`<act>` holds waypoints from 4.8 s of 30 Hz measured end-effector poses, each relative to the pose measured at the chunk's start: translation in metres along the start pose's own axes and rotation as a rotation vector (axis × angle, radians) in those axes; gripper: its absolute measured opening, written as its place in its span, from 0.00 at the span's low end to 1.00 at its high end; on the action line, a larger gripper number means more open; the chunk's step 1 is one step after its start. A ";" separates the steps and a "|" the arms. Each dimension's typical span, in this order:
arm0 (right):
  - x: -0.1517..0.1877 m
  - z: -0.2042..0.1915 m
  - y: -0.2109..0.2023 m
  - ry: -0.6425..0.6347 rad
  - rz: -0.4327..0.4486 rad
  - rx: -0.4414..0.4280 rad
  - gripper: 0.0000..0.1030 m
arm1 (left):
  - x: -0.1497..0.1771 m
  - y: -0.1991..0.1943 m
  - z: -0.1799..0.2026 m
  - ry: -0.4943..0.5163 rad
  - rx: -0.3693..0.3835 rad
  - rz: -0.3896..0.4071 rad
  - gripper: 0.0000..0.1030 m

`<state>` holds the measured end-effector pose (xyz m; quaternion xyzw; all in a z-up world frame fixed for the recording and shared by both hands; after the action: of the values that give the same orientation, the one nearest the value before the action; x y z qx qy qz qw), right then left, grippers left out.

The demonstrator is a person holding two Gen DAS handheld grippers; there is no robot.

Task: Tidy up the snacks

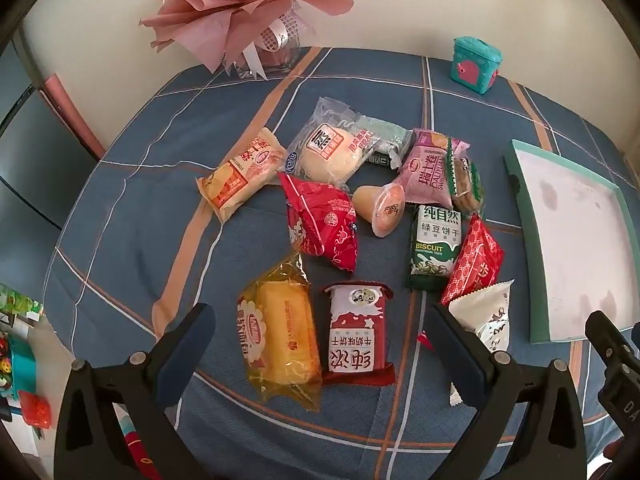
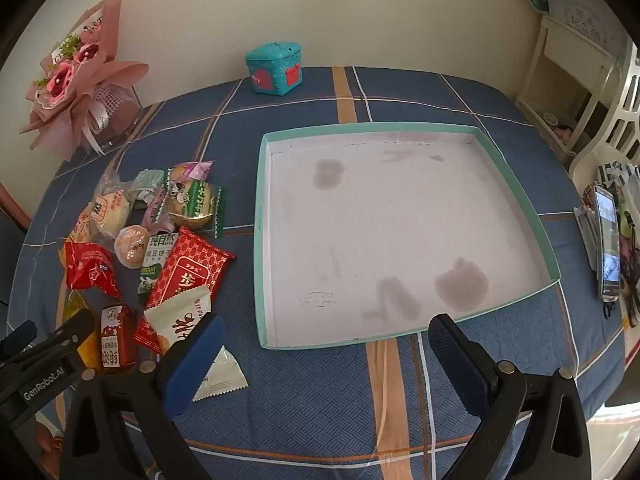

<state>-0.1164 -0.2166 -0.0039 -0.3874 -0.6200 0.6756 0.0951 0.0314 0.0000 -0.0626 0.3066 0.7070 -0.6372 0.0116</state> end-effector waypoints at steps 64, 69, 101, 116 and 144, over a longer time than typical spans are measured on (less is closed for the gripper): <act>0.045 -0.092 0.026 -0.200 -0.212 -0.239 0.97 | 0.015 0.031 -0.040 -0.227 0.140 -0.096 1.00; 0.054 -0.098 0.038 -0.226 -0.245 -0.227 0.84 | 0.011 0.041 -0.034 -0.225 0.219 -0.085 1.00; 0.068 -0.095 0.077 -0.202 -0.307 -0.188 0.55 | 0.005 0.035 0.009 -0.059 0.264 -0.119 0.60; 0.064 -0.091 0.062 -0.194 -0.296 -0.186 0.51 | 0.038 0.047 0.008 -0.067 0.293 -0.228 0.40; -0.046 -0.020 0.036 0.100 -0.034 -0.071 0.51 | -0.041 -0.024 0.051 0.070 0.311 0.010 0.40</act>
<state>-0.0597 -0.2370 -0.0171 -0.4129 -0.6447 0.6314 0.1237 0.0351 -0.0636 -0.0335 0.3301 0.5983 -0.7278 -0.0575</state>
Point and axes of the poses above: each gripper's, at about its wrist camera, not at the fingertips, and y roughly the way its jaws point, z to its right, x to its underside, the point moved 7 cm from there along y, roughly the way its jaws point, and after that the axes turned 10 degrees about y, right-handed, at the moved point
